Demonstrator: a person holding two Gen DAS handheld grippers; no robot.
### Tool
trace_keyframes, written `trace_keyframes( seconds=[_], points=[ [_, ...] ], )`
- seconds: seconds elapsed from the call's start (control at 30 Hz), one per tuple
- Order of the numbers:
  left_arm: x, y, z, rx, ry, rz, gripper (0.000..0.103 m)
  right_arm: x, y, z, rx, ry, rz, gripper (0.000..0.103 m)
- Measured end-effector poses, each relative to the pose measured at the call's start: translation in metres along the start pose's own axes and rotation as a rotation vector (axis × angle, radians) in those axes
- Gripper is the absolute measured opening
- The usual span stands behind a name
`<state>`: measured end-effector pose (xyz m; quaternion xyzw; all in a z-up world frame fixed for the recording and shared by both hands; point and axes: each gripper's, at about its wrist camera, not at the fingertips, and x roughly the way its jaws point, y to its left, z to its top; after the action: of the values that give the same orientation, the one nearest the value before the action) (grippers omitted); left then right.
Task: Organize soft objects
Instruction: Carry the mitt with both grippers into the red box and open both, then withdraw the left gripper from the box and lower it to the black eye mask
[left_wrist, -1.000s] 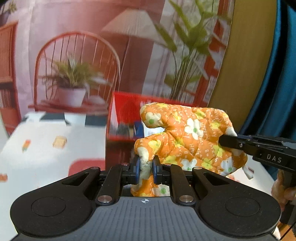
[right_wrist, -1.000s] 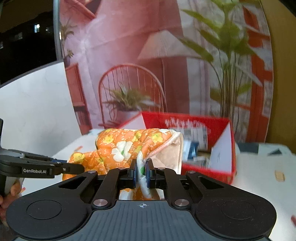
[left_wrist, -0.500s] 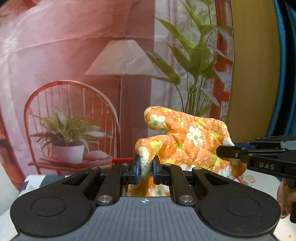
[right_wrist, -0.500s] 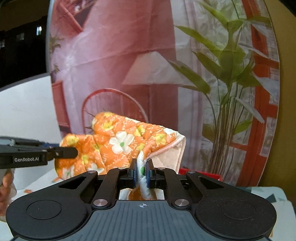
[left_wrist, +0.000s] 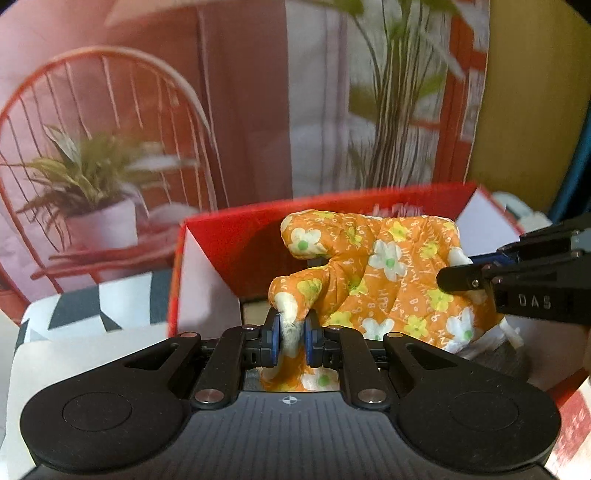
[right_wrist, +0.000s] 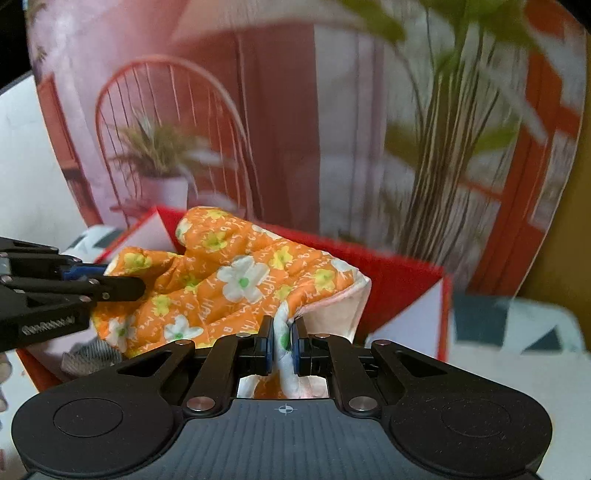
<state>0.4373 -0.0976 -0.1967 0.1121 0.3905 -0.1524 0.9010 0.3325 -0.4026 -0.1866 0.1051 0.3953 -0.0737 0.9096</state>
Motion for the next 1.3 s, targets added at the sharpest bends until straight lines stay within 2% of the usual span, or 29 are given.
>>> trace_keyframes(
  seconds=[0.4,0.63,0.73,0.93,1.0,1.03,1.1,1.13,1.23,1.3],
  points=[
    [0.021,0.001,-0.009,0.035,0.114,-0.015,0.015,0.033,-0.016,-0.001,0.107,0.201,0.019,0.010],
    [0.024,-0.004,-0.012,0.065,0.136,-0.008,0.017,0.041,-0.007,-0.001,0.065,0.274,0.005,0.010],
    [0.020,-0.001,-0.013,0.057,0.116,-0.016,0.019,0.043,-0.007,-0.001,0.064,0.283,-0.005,0.012],
    [0.003,0.000,-0.012,0.062,0.072,-0.017,0.043,0.037,-0.007,0.000,0.077,0.241,-0.072,0.025],
    [-0.006,0.001,-0.011,0.059,0.049,-0.019,0.049,0.032,-0.006,0.000,0.069,0.206,-0.088,0.035],
    [-0.012,0.001,-0.011,0.056,0.033,-0.021,0.055,0.029,-0.005,0.000,0.070,0.191,-0.090,0.042],
    [-0.022,0.002,-0.011,0.052,-0.002,-0.021,0.066,0.021,-0.004,0.000,0.069,0.155,-0.091,0.046],
    [-0.027,0.002,-0.011,0.051,-0.017,-0.016,0.073,0.017,-0.003,0.000,0.064,0.143,-0.092,0.051],
    [-0.042,0.001,-0.012,0.060,-0.053,0.020,0.092,0.002,0.000,0.000,0.045,0.100,-0.106,0.075],
    [-0.053,0.002,-0.013,0.057,-0.076,0.024,0.095,-0.009,0.002,-0.001,0.035,0.074,-0.119,0.082]
  ],
)
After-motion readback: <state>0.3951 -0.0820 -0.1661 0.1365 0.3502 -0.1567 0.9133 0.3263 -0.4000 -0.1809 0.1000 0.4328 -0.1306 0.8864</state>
